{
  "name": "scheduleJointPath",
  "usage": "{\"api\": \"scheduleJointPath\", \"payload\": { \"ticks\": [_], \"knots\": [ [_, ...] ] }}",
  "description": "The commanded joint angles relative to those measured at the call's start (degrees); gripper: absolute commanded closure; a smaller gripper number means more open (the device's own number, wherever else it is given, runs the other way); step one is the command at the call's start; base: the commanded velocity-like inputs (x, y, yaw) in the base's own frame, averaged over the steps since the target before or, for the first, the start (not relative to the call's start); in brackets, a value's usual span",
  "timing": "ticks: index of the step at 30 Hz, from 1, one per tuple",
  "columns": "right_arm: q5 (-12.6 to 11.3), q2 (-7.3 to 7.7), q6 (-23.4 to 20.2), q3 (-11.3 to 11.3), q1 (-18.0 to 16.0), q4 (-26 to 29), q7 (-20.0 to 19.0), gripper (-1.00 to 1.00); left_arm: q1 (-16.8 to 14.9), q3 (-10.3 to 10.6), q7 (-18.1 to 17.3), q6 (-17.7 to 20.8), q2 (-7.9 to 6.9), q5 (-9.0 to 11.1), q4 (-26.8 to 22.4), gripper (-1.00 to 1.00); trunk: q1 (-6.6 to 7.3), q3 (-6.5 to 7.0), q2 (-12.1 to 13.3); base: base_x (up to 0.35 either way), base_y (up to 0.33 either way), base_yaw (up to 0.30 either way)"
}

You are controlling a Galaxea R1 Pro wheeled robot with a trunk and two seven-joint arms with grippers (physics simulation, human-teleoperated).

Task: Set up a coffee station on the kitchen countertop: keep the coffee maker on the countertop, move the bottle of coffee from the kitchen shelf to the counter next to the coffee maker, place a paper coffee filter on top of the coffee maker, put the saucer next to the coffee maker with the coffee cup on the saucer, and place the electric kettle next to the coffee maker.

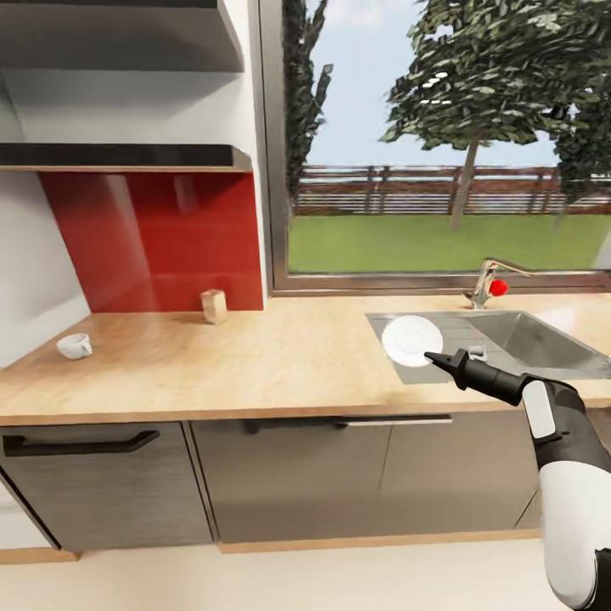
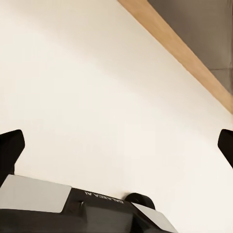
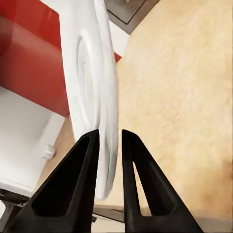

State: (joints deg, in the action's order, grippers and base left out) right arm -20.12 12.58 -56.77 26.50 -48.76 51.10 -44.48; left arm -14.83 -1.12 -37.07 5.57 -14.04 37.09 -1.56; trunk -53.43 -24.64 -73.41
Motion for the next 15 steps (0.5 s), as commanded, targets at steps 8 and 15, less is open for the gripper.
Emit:
{"api": "scheduleJointPath", "payload": {
  "ticks": [8,15],
  "knots": [
    [0.1,-0.01,-0.3,0.2,0.0,0.0,-0.4,1.0,0.0,-0.2,-0.2,0.6,-0.02,0.4,0.0,-1.0,-0.02,-0.06,0.0,0.078,-0.094,-0.26],
    [0.1,0.01,-0.3,0.2,0.0,0.0,-0.4,1.0,0.0,-0.2,-0.2,0.6,-0.02,0.4,0.0,-1.0,-0.02,-0.06,0.0,0.05,-0.152,-0.182]
  ]
}}
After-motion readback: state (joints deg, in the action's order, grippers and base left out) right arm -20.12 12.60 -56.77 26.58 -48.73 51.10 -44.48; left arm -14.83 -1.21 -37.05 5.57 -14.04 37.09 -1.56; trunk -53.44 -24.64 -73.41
